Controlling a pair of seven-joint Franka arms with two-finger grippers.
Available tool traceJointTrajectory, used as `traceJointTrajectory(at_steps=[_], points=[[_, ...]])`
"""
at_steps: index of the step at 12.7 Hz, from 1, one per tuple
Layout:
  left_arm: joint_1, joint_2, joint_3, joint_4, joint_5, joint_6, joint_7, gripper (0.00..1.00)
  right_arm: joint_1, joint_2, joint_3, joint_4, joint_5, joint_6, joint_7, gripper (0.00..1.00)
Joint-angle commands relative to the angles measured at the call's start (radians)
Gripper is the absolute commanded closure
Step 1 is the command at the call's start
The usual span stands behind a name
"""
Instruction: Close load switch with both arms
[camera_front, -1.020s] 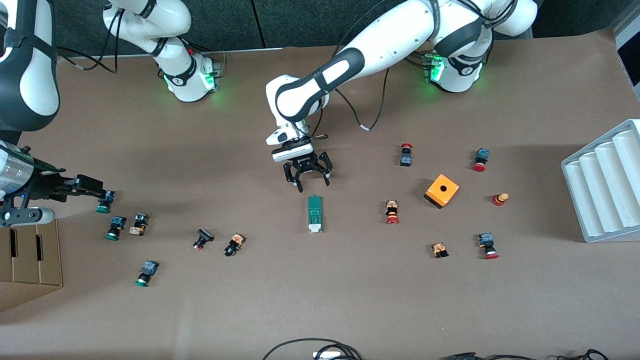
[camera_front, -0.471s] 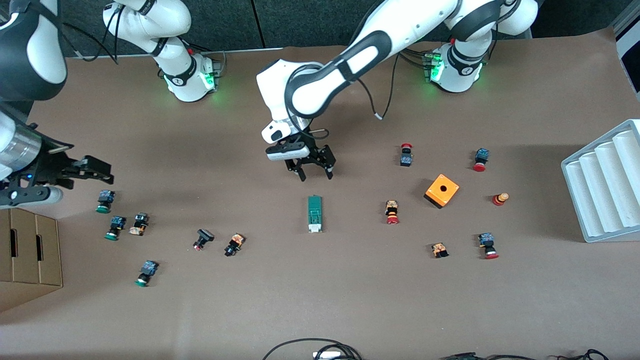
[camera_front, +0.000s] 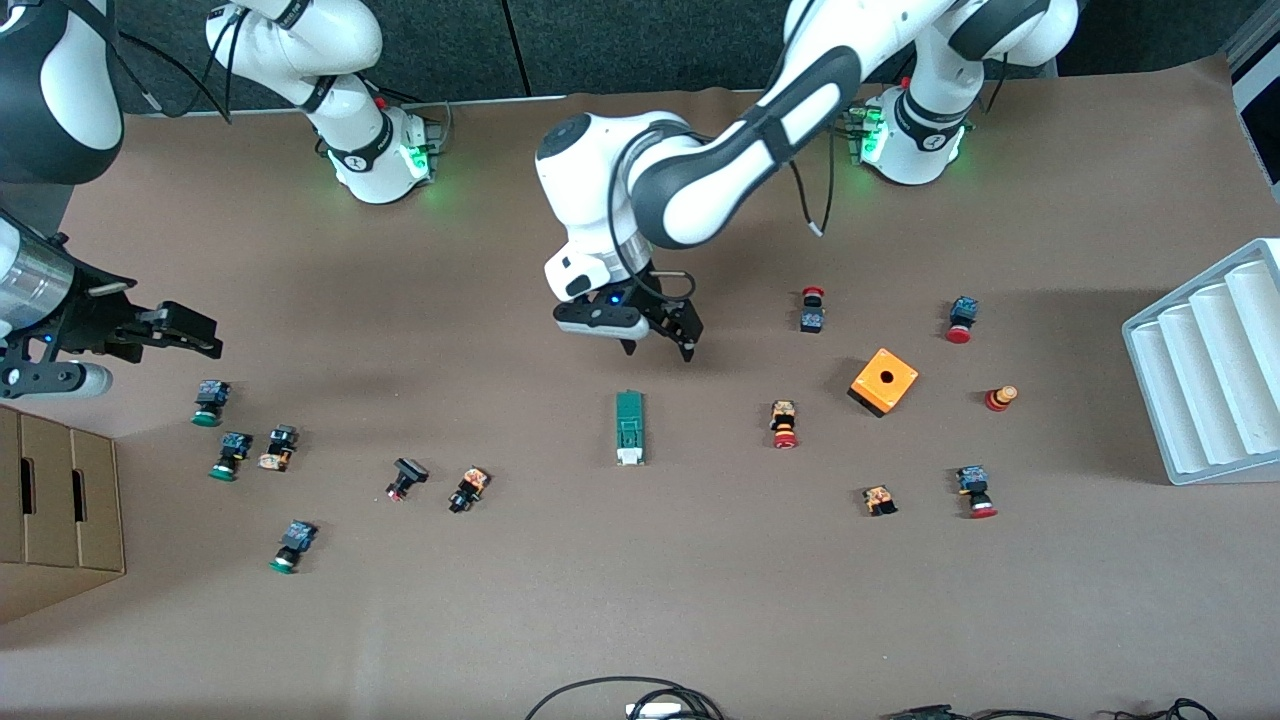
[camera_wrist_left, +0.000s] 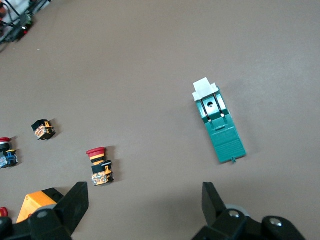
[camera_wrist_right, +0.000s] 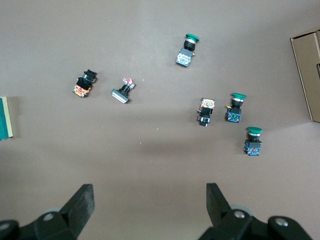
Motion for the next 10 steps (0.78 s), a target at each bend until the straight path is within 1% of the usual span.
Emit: traceJointTrajectory(at_steps=[1, 4, 5, 8, 10], points=[[0.069, -0.033, -0.011, 0.036, -0.149, -0.005, 0.149, 0.00, -0.004, 0.016, 0.007, -0.005, -0.006, -0.010, 0.011, 0.00], [0.164, -0.094, -0.010, 0.040, -0.391, -0.020, 0.243, 0.00, 0.001, 0.023, 0.009, -0.003, -0.006, -0.003, 0.012, 0.00], [0.199, -0.105, -0.010, 0.040, -0.450, -0.031, 0.283, 0.00, -0.002, 0.026, 0.009, -0.002, -0.004, -0.001, 0.012, 0.00], [0.268, -0.171, -0.007, 0.038, -0.466, -0.102, 0.419, 0.00, -0.003, 0.032, 0.009, 0.011, -0.001, -0.012, 0.011, 0.00], [0.324, -0.215, -0.005, 0.038, -0.467, -0.122, 0.482, 0.00, 0.004, 0.033, 0.010, 0.011, -0.003, -0.015, 0.015, 0.00]])
